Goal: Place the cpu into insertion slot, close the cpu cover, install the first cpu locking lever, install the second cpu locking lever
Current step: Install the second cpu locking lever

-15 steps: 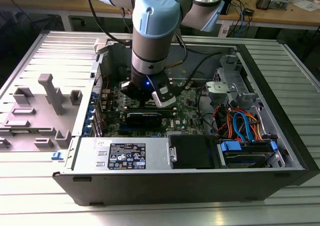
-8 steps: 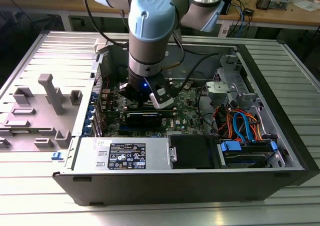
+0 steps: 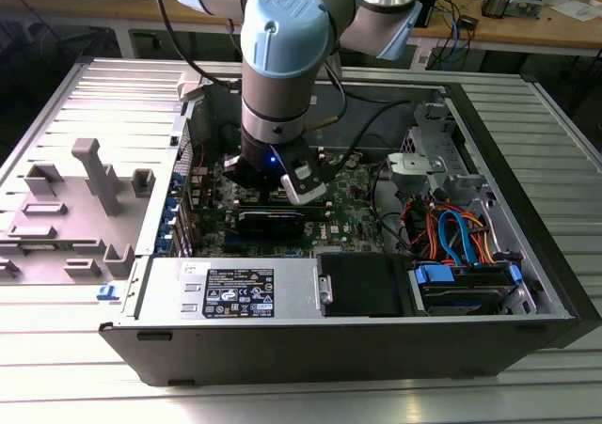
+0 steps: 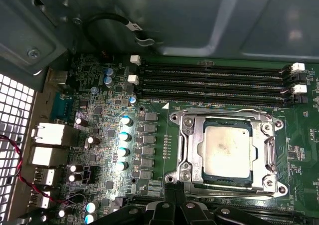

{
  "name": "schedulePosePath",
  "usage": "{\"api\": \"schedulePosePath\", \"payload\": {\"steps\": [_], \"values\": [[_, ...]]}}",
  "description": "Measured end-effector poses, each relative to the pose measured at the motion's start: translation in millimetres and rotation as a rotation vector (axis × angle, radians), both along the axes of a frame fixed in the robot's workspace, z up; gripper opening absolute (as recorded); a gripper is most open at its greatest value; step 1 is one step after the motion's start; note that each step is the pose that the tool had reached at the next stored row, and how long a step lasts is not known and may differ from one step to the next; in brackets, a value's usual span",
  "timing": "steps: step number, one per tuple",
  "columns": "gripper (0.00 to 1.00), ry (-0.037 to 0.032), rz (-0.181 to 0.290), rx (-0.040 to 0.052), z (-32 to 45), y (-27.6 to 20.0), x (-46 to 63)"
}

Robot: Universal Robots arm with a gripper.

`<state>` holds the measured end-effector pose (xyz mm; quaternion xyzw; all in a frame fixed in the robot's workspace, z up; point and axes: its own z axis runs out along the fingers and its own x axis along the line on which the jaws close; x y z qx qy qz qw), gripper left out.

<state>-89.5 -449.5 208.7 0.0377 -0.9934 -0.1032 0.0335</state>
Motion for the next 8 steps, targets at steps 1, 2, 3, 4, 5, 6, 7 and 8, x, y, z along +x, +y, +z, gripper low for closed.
{"api": "schedulePosePath", "payload": {"steps": [1,2,3,4,5,6,7,8], "values": [[0.11,0.0001,0.0,-0.0001,-0.2,-0.1,-0.1],[0.11,0.0,0.0,0.0001,-0.6,-0.1,-0.1],[0.11,0.0,0.0,0.0003,-1.0,0.0,0.0],[0.11,0.0001,0.0,0.0009,-1.7,0.0,-0.1],[0.11,0.0001,0.0,0.0021,-1.9,0.0,-0.1],[0.11,0.0,0.0,0.0037,-2.4,0.0,-0.1],[0.11,-0.0001,0.0,0.0047,-2.8,0.0,-0.1],[0.11,0.0001,0.0,0.0056,-3.2,0.0,-0.1]]}}
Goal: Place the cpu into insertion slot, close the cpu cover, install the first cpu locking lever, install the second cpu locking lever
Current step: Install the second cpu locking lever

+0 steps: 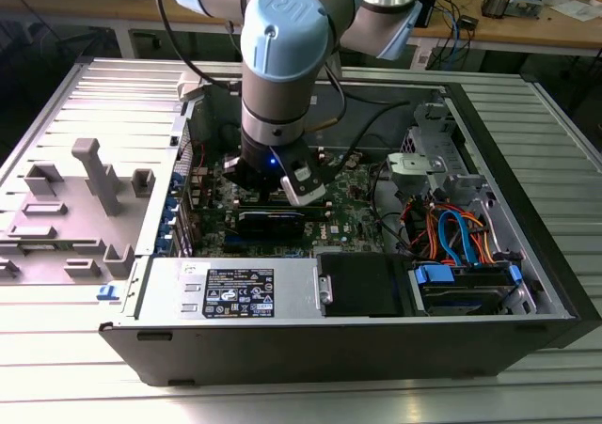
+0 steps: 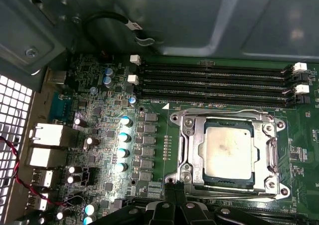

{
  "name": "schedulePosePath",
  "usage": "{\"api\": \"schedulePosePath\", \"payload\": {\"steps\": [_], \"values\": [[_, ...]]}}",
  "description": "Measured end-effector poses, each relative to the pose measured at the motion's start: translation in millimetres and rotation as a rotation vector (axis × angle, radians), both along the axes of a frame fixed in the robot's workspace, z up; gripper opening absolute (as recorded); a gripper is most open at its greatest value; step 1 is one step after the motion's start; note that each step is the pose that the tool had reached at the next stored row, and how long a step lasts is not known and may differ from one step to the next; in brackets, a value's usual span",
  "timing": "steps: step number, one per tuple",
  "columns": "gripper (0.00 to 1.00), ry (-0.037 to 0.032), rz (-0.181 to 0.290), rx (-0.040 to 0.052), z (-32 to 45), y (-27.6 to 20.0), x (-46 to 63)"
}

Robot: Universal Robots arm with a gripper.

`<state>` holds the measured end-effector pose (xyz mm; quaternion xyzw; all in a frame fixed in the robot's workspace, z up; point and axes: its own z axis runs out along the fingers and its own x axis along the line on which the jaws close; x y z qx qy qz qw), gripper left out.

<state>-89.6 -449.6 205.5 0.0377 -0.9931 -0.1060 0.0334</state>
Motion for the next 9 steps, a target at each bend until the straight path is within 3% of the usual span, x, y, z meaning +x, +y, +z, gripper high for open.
{"api": "schedulePosePath", "payload": {"steps": [3,6,9], "values": [[0.11,-0.0001,0.0,0.002,-0.9,0.0,0.0],[0.11,-0.0001,0.0,0.0198,-2.3,0.0,0.0],[0.11,-0.0001,0.0,0.025,-2.8,0.0,-0.2]]}}
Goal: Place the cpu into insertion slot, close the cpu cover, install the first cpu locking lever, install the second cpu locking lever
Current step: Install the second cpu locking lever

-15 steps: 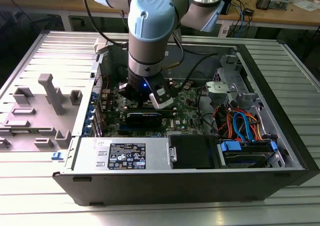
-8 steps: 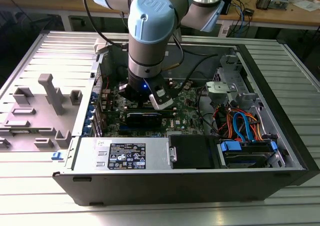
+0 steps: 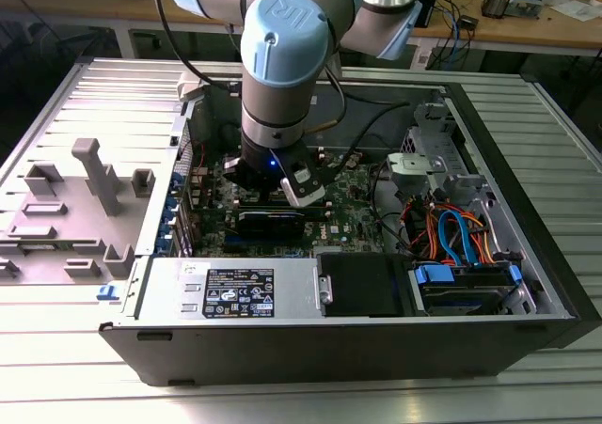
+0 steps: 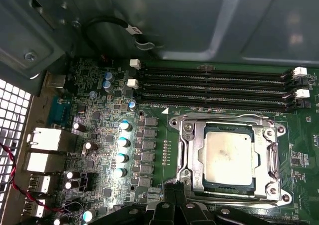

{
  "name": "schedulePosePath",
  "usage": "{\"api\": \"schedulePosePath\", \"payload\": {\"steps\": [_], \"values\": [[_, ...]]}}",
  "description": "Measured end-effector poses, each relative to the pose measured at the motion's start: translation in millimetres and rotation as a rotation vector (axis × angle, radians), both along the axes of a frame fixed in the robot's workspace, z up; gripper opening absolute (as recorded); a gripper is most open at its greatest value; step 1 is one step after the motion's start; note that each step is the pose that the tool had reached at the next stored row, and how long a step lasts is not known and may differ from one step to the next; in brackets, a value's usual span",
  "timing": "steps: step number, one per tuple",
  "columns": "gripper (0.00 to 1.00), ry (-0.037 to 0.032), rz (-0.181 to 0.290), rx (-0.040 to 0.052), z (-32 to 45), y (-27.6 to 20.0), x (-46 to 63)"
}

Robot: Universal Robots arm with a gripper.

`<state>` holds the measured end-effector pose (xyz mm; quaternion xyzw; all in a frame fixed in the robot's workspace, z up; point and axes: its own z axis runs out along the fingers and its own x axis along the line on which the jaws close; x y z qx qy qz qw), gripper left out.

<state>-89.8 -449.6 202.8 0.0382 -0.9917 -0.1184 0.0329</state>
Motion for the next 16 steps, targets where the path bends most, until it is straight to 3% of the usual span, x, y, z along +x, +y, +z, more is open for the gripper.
{"api": "schedulePosePath", "payload": {"steps": [5,12,14,16], "values": [[0.11,0.0,0.0,0.0095,-1.4,0.0,-1.8],[0.11,0.0001,0.0,0.0095,-4.2,0.0,-2.1],[0.11,0.0,0.0,0.0063,-4.4,0.1,-2.2],[0.11,-0.0002,0.0,-0.0047,-4.6,0.3,-2.2]]}}
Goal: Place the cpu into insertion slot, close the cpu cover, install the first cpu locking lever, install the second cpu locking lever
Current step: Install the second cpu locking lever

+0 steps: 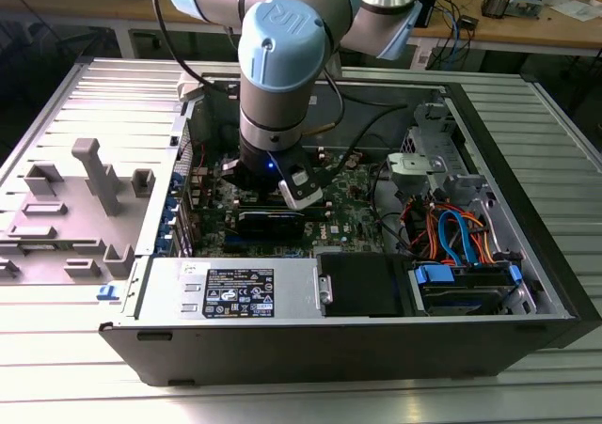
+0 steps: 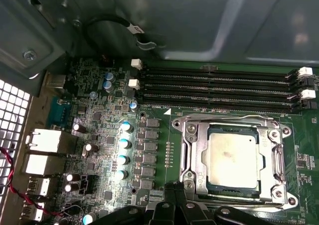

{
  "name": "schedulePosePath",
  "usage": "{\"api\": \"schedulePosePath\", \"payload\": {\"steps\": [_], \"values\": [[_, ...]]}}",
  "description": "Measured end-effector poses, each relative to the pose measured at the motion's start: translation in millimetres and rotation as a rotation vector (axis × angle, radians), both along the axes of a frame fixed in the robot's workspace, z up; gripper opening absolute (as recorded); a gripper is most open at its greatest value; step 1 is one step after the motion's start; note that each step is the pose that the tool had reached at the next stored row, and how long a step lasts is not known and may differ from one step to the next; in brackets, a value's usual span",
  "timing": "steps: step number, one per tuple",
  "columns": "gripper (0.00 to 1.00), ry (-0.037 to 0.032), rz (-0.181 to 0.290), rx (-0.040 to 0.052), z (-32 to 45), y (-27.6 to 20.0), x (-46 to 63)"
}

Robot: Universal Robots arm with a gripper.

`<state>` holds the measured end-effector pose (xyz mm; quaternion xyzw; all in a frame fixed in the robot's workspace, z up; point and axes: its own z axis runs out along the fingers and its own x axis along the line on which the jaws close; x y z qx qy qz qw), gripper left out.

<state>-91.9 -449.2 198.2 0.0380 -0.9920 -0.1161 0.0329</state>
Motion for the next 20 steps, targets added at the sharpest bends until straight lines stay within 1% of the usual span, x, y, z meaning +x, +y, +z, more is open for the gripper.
{"api": "schedulePosePath", "payload": {"steps": [2,9,14,18,20], "values": [[0.11,0.0003,0.0,-0.0098,0.4,-0.4,0.0],[0.11,0.0002,0.0,-0.0097,1.7,-0.2,0.0],[0.11,0.0001,0.0,-0.0091,4.5,1.6,-0.5],[0.11,0.0001,0.0,-0.0093,14.3,3.1,-2.5],[0.11,0.0002,0.0,-0.0093,22.3,3.8,-3.4]]}}
